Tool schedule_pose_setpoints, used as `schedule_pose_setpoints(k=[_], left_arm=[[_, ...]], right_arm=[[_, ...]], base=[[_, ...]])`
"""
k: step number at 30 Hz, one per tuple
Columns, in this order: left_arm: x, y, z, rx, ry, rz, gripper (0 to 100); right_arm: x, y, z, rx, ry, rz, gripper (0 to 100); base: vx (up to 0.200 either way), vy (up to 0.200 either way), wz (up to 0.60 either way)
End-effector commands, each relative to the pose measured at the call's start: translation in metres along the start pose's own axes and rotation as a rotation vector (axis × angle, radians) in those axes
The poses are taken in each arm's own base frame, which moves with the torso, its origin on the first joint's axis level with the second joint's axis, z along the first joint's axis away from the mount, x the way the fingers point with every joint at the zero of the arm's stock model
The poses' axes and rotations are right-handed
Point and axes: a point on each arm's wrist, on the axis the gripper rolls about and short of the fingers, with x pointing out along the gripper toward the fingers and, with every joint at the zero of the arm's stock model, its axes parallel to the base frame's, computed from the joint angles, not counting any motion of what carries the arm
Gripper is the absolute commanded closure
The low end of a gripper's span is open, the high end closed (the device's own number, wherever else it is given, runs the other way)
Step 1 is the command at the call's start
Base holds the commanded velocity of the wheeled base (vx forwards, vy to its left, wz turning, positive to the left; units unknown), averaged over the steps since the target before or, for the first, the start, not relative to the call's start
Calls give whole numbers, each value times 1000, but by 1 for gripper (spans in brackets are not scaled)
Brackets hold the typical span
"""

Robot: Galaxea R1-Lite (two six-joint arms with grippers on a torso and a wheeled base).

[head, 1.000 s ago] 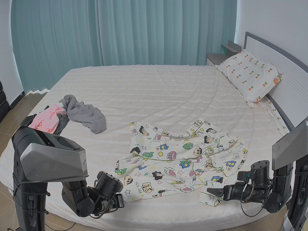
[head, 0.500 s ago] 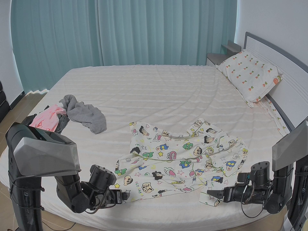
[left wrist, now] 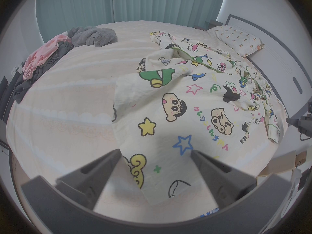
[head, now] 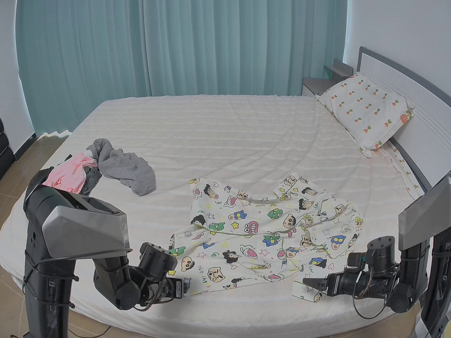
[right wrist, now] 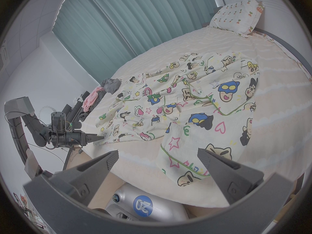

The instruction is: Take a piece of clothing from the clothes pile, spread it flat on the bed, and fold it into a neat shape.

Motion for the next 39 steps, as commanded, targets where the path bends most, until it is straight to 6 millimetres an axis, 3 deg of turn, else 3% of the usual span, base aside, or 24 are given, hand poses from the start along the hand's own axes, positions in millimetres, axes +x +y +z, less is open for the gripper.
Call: schedule_pose_setpoints(k=[1,6,13,15,22,33,39], left_arm=[[1,-1,-2,2,7,3,100],[-1,1,-6,2,18,7,100],[-14,6,-4,-12,11,7,100],[-20,13,1,-38,-4,9,100],[-26,24,-4,-57,20,28,100],[-24,26,-1,-71,-14,21,100],[-24,24,-2,-88,-6,3,100]], right_arm=[[-1,0,1,-1,-14,-3,0],[-7,-3,-1,9,-4,-24,0],[-7,-25,1,60,-6,-92,0],[-2,-39,-8,81,42,-134,0],[9,-58,-33,83,178,-175,0],[15,-38,-36,-8,204,-110,0],[30,-33,-29,-48,158,-77,0]], base=[[0,0,0],[0,0,0],[0,0,0],[0,0,0],[0,0,0],[0,0,0],[0,0,0]])
